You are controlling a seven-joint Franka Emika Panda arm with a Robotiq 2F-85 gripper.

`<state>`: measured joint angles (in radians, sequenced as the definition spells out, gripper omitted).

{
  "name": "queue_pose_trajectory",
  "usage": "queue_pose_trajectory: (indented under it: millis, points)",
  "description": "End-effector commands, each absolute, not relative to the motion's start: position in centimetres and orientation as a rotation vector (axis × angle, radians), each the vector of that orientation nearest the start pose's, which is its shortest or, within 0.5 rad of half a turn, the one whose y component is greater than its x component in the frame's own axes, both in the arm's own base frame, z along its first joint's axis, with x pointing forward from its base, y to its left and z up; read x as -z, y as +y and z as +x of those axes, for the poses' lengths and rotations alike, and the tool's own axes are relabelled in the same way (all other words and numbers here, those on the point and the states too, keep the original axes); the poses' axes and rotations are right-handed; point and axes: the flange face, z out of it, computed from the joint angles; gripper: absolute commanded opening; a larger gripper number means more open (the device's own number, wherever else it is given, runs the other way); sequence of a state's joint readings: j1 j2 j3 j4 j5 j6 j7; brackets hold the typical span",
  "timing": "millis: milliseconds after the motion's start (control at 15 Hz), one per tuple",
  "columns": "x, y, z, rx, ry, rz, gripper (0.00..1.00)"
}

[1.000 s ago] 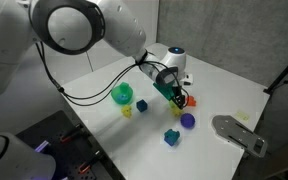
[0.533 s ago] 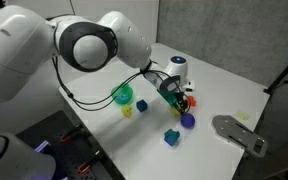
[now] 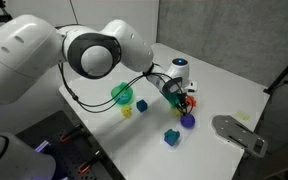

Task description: Put the yellow spiky toy in the green bowl

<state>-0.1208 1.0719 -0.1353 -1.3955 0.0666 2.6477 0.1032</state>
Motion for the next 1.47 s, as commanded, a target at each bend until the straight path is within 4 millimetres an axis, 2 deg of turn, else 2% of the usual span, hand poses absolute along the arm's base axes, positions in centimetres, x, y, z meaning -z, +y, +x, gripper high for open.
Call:
queue_pose_trajectory:
  millis: [0, 67, 200, 400, 533, 600, 733, 933, 1267, 1333, 1400]
  points:
    - [-8.5, -17.0, 71.6, 0.291, 0.571, -3.177, 0.18]
    - [-8.8, -16.9, 71.5, 0.282, 0.57, -3.176, 0.16]
    - [-9.0, -16.9, 71.4, 0.267, 0.573, -3.174, 0.03]
    - [-9.6, -16.8, 71.3, 0.255, 0.569, -3.176, 0.0]
    - [-10.0, -16.8, 71.2, 0.252, 0.566, -3.178, 0.05]
    - [-10.2, -16.8, 71.1, 0.252, 0.569, -3.179, 0.28]
    - [-10.6, -16.9, 71.0, 0.24, 0.563, -3.184, 0.32]
    - [-10.5, -17.2, 70.6, 0.197, 0.571, -3.19, 0.55]
    - [-8.7, -17.1, 69.7, 0.062, 0.581, -3.183, 0.94]
    - [-8.4, -17.1, 69.6, 0.049, 0.581, -3.182, 0.89]
    - [-8.2, -17.0, 69.5, 0.042, 0.575, -3.182, 0.59]
